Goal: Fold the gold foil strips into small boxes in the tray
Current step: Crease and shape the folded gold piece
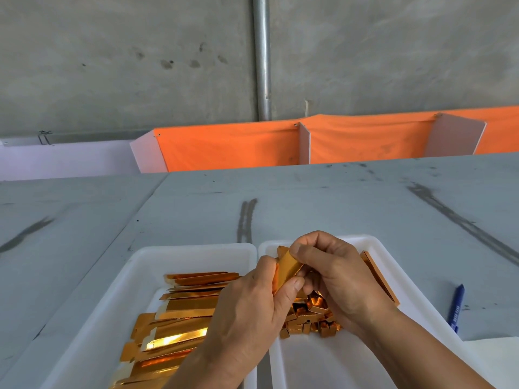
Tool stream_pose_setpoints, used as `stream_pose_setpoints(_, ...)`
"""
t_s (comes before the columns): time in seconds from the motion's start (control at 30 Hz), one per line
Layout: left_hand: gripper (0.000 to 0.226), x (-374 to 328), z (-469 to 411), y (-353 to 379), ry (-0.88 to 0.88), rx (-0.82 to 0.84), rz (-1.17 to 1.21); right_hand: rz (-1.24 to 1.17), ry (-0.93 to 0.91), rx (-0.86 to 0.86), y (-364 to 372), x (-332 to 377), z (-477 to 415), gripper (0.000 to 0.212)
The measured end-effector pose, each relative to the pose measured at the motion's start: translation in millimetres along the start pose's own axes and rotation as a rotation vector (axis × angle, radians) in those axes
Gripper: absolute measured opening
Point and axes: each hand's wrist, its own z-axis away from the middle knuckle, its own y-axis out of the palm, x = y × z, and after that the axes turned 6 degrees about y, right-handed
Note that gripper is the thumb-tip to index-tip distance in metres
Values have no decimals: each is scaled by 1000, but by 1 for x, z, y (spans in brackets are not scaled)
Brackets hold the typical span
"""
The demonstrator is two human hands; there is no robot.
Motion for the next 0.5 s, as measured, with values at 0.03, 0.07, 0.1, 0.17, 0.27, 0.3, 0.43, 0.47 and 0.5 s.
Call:
stream_pose_setpoints(0.03,47,0,0,0,4,-4,3,-1,2,-5,0,0,0,18)
stream_pose_setpoints(0.07,47,0,0,0,10,-8,5,-3,4,-10,0,1,0,19)
stream_pose_setpoints(0.1,46,0,1,0,15,-12,6,-7,7,-14,0,1,-1,20)
stream_pose_setpoints(0.17,45,0,1,2,28,-24,7,-25,19,-19,-1,1,-1,22)
stream_pose_setpoints(0.27,43,1,2,3,41,-33,10,-46,35,-22,-1,2,-1,24)
stream_pose_setpoints(0.3,43,2,2,3,43,-35,14,-49,39,-23,-1,2,-1,24)
stream_pose_setpoints(0.43,44,2,2,4,43,-36,14,-46,49,-27,-1,4,0,24)
stream_pose_setpoints(0.47,45,2,2,4,43,-38,12,-34,42,-31,-1,4,1,24)
stream_pose_setpoints(0.5,45,2,2,5,42,-40,10,-13,26,-35,-2,5,1,24)
